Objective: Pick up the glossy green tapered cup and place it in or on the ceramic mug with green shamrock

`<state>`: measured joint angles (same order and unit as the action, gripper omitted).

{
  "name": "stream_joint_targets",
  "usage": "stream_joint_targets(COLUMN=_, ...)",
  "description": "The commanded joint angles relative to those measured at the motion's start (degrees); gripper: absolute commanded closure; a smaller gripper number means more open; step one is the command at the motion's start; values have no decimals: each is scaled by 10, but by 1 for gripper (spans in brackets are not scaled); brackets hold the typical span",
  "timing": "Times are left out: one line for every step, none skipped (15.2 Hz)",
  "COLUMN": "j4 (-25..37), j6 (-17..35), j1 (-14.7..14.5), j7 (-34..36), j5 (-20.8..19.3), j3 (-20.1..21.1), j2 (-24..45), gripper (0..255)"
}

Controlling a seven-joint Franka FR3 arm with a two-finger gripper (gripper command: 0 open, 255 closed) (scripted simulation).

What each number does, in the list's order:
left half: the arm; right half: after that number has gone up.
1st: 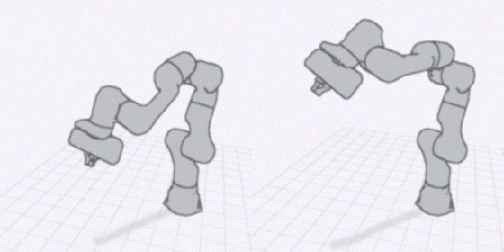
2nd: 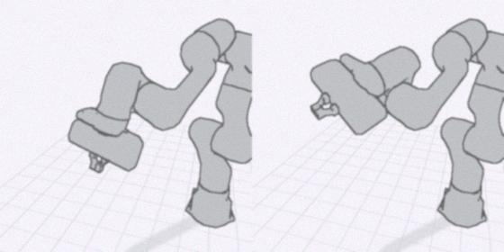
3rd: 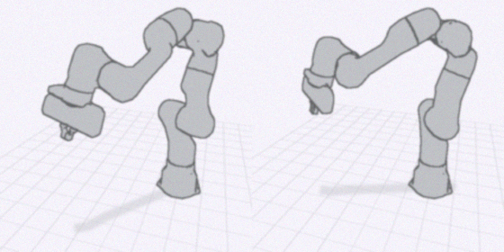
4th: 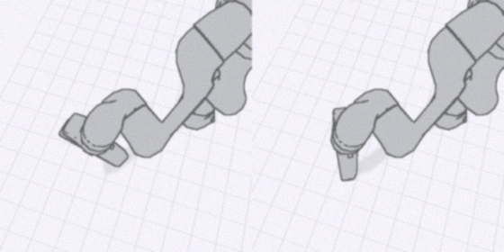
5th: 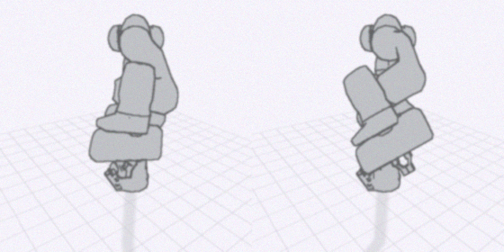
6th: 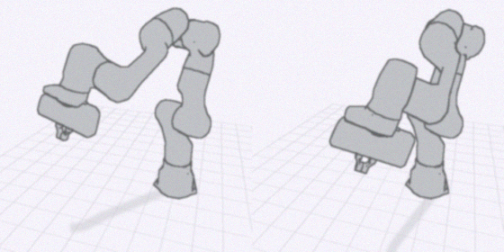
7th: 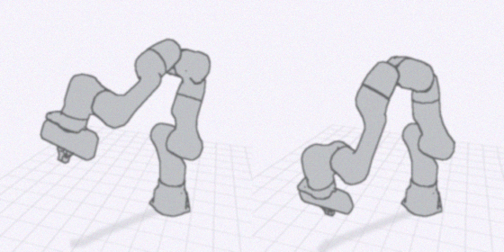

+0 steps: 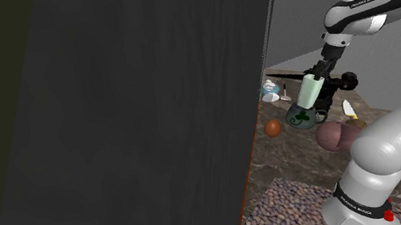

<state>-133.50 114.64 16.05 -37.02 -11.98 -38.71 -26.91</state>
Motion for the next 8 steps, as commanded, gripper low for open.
stream_joint_targets(j4=24, j6=-33, j1=1, j7=2, j5=0, j3=8, j2=-9, gripper=0)
stream_joint_targets(j4=40, j6=-53, j1=2, j7=2, j5=1, j3=13, j2=-13, gripper=0)
stream_joint_targets(j4=53, j6=-68, j1=2, j7=3, j5=2, j3=16, j2=-16, gripper=0)
stream_joint_targets(j4=53, j6=-68, j1=2, j7=3, j5=2, j3=16, j2=-16, gripper=0)
stream_joint_targets(j4=53, j6=-68, j1=2, j7=3, j5=2, j3=16, j2=-16, gripper=0)
stream_joint_targets(j4=53, j6=-68, j1=2, j7=3, j5=2, j3=16, j2=-16, gripper=0)
stream_joint_targets(j4=53, j6=-68, j1=2, j7=3, j5=2, j3=16, j2=-16, gripper=0)
stream_joint_targets(j4=53, j6=-68, j1=2, j7=3, j5=2, j3=16, j2=-16, gripper=0)
